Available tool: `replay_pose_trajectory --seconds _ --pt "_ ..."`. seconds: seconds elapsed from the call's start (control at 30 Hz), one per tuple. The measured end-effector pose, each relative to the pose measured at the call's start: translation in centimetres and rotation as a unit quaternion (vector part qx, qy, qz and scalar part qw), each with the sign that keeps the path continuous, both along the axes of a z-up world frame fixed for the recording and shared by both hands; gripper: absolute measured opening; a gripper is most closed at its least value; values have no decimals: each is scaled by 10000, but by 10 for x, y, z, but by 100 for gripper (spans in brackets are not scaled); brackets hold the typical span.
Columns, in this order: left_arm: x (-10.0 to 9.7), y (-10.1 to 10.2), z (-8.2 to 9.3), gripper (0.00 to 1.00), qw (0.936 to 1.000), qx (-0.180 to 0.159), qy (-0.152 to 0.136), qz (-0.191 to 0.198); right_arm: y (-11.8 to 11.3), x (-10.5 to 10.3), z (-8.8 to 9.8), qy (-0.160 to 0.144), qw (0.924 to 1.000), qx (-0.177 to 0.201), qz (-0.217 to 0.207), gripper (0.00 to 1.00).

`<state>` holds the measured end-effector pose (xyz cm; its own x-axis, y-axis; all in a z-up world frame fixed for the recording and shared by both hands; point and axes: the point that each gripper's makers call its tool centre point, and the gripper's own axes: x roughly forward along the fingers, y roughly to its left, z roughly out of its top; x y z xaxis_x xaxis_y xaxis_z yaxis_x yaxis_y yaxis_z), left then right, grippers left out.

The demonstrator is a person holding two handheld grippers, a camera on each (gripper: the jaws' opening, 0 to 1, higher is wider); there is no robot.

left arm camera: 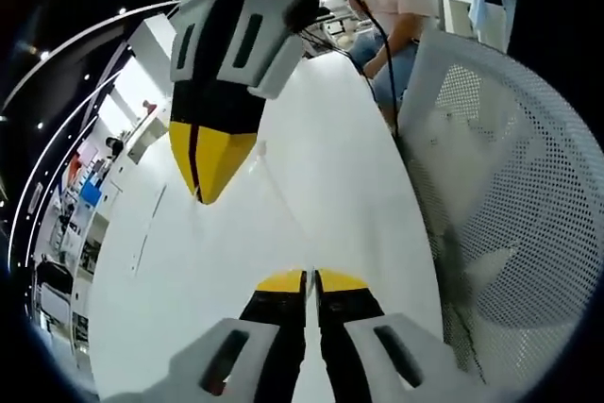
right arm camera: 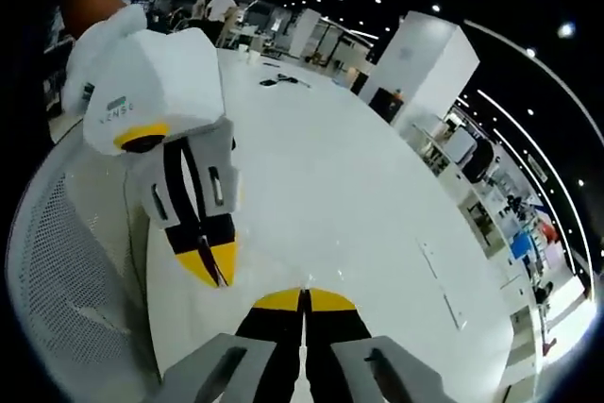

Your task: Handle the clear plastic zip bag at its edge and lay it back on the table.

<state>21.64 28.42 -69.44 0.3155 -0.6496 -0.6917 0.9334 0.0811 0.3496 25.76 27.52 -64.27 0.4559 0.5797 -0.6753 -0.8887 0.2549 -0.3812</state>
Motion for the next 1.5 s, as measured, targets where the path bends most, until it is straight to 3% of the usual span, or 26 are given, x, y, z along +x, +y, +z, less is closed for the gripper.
replay_pose_trajectory --seconds 0.3,0.83,1.5 --pt "10 3 2 2 9997 -129 45 200 -3 7 -12 113 9999 -59 -49 0" --pt "19 9 4 13 9991 -205 -21 375 -9 17 -35 227 9993 -279 -94 0" --pt "33 26 21 21 9950 -563 -113 813 -15 27 -53 364 9979 -453 -271 0"
